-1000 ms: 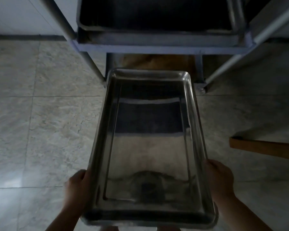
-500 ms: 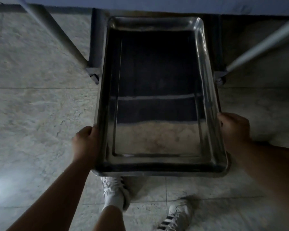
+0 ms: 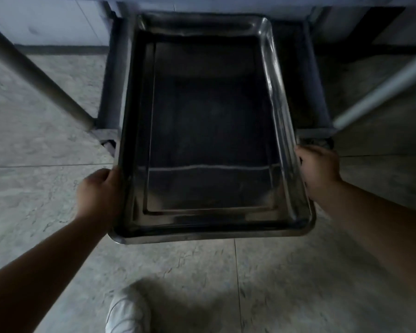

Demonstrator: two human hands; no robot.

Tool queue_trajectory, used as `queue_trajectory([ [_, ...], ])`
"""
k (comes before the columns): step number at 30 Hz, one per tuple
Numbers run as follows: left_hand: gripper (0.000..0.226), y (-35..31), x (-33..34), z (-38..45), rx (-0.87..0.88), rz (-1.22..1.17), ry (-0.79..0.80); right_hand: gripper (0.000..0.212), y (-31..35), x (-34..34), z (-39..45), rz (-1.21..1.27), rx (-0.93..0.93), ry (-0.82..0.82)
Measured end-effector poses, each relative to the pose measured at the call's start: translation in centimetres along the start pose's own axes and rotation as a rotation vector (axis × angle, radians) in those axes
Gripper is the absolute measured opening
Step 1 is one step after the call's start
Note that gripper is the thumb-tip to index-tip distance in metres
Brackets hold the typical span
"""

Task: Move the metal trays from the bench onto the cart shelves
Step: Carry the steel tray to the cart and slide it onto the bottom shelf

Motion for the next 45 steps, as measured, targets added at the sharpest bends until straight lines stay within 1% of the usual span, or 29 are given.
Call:
queue_trajectory([
  [2,0.047,-0.4,0.9,0.8,0.017,-0.016,-0.011,0.026,0.3,0.5,1.1,-0.019,-0.024,0.010],
  [4,0.044,-0.6,1.7,1.3,0.029,-0.016,-0.016,0.022,0.5,0.6,2.1,0.002,-0.042,-0.027],
  [7,0.041,-0.5,2.4,1.7,0.006,-0.051,-0.015,0.015,1.2,1.2,3.2,0.017,-0.065,-0.031],
  [10,0.042,-0.9,2.0,2.2,-0.019,-0.096,-0.035,0.014,1.6,2.0,4.7,0.000,-0.037,0.012],
  [12,0.042,-1.6,1.5,2.6,-0.024,-0.123,-0.038,0.009,2.0,2.6,5.7,0.003,-0.020,0.047],
  [13,0.040,-1.8,1.5,2.5,-0.037,-0.139,-0.030,0.008,2.4,2.8,6.3,-0.025,-0.025,0.052],
  [15,0.033,-1.8,1.7,2.4,-0.081,-0.198,-0.001,0.015,3.3,3.0,7.4,-0.117,-0.031,0.073],
  [17,0.026,-1.5,2.3,2.4,-0.138,-0.296,0.049,0.019,3.8,3.3,8.3,-0.174,-0.024,0.120],
  [20,0.024,-1.6,2.8,2.6,-0.200,-0.418,0.112,0.020,5.1,3.9,9.1,-0.254,-0.046,0.211],
  [23,0.025,-1.8,2.5,2.5,-0.178,-0.449,0.114,0.019,5.0,3.5,8.3,-0.171,-0.013,0.374],
  [25,0.028,-2.0,2.3,2.6,-0.140,-0.422,0.112,0.019,3.3,2.2,6.8,-0.033,0.042,0.426],
  [26,0.029,-1.9,2.5,2.6,-0.139,-0.431,0.116,0.019,2.1,1.6,5.9,0.052,0.077,0.418],
  [28,0.027,-1.6,3.0,2.7,-0.140,-0.488,0.116,0.027,-0.2,0.7,4.3,0.297,0.092,0.315],
  [30,0.030,-1.7,3.4,2.9,-0.179,-0.618,0.094,0.036,-2.6,0.1,2.4,0.551,0.036,0.103],
  [31,0.032,-1.9,3.4,2.7,-0.203,-0.694,0.080,0.033,-3.5,0.5,0.9,0.580,0.004,0.001],
  [32,0.035,-1.9,3.6,2.7,-0.220,-0.726,0.089,0.032,-3.9,1.5,-1.0,0.519,-0.018,-0.069],
  [34,0.039,-1.9,3.7,2.8,-0.205,-0.635,0.091,0.045,-4.1,4.4,-4.2,0.340,-0.036,-0.095],
  [35,0.037,-2.0,3.6,2.6,-0.201,-0.611,0.101,0.053,-4.3,5.9,-5.2,0.301,-0.028,-0.081],
  [37,0.024,-2.2,3.2,2.4,-0.171,-0.567,0.080,0.063,-4.6,7.8,-6.0,0.268,0.016,-0.073],
  [38,0.019,-2.2,3.2,2.0,-0.189,-0.548,0.072,0.062,-4.5,8.2,-6.2,0.254,0.045,-0.065],
  [40,0.023,-1.8,3.2,1.2,-0.242,-0.577,0.048,0.049,-4.6,8.0,-5.8,0.235,0.080,-0.037],
  [41,0.026,-1.7,3.5,0.9,-0.244,-0.584,0.061,0.042,-4.7,7.6,-5.4,0.216,0.080,-0.025],
  [43,0.028,-1.5,4.8,-0.1,-0.245,-0.626,0.080,0.036,-4.7,6.4,-4.5,0.185,0.084,-0.024],
  [45,0.024,-1.7,6.8,-1.6,-0.235,-0.694,0.116,0.032,-5.0,5.0,-3.2,0.249,0.127,-0.059],
])
Point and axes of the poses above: each hand's wrist, its own z-axis towards the middle knuckle, its own x-axis out of the palm, y = z × x, the point moved 7 cm from there along z, towards the middle knuckle, and after that the axes turned 10 degrees about y, right-handed, at the moved point
